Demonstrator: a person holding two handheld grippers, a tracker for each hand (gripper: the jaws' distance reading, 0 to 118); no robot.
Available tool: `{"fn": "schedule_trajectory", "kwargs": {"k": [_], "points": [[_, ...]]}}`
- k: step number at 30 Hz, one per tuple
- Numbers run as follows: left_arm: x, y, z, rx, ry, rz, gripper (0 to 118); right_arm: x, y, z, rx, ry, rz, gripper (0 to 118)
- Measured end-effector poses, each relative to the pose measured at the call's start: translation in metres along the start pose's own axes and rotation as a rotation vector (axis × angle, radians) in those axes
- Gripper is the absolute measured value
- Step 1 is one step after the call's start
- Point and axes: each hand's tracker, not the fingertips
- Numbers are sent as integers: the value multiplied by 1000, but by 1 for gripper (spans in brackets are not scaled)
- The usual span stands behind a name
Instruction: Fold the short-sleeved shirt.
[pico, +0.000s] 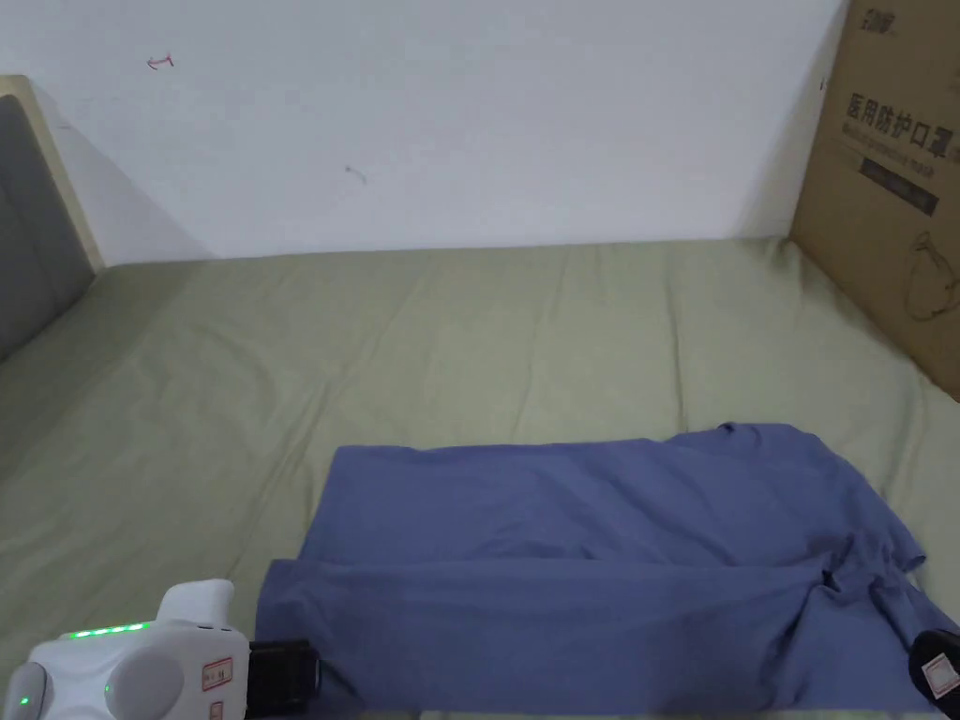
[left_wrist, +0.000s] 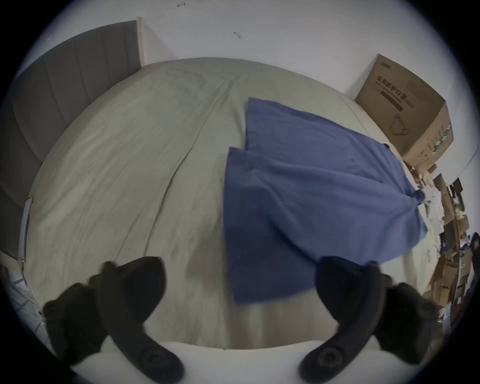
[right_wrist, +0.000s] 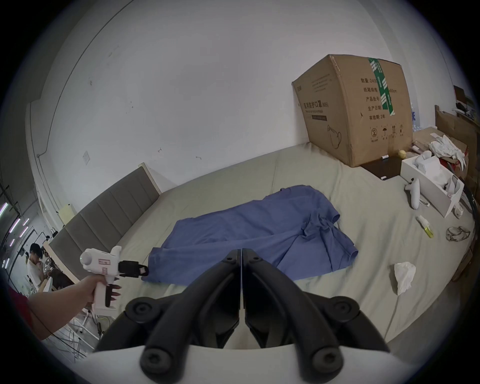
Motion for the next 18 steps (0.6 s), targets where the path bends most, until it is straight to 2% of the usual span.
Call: {"fn": "schedule_trajectory", "kwargs": {"k": [2,4,5,6,7,9,10,12,14,16,17,18], "points": [[10,-8,-19,-82,27,-51,113,3,-4,-6,-30,-15,8,1],[22,-7,-18,-45,52,-100,117,6,-6,-10,-49,-36,10,1],[25,-12,-10,-22,69,-121,114,8,-5,-12,-59,-39,13,1],[30,-12,-2,7,45,-135,104,9,-5,-14,-60,-42,18,1],[39,-13,5,38,35,-168,89,12,-3,-14,-52,-51,28,1],[54,-19,12,60,22,-269,30,19,4,-15,-32,-75,32,1],[57,-18,13,46,-19,-298,7,24,9,-15,-22,-77,22,1],[63,-13,15,31,-14,-286,7,38,24,-14,-2,-50,-22,1],[54,-5,16,22,-23,-272,7,59,45,-22,-8,-74,-61,1],[47,1,27,46,-25,-246,7,86,64,-44,-126,-89,-120,4],[42,4,31,57,-20,-242,7,99,72,-59,-206,-97,-132,33],[39,7,35,62,-20,-240,7,115,75,-72,-260,-87,-124,75]]}}
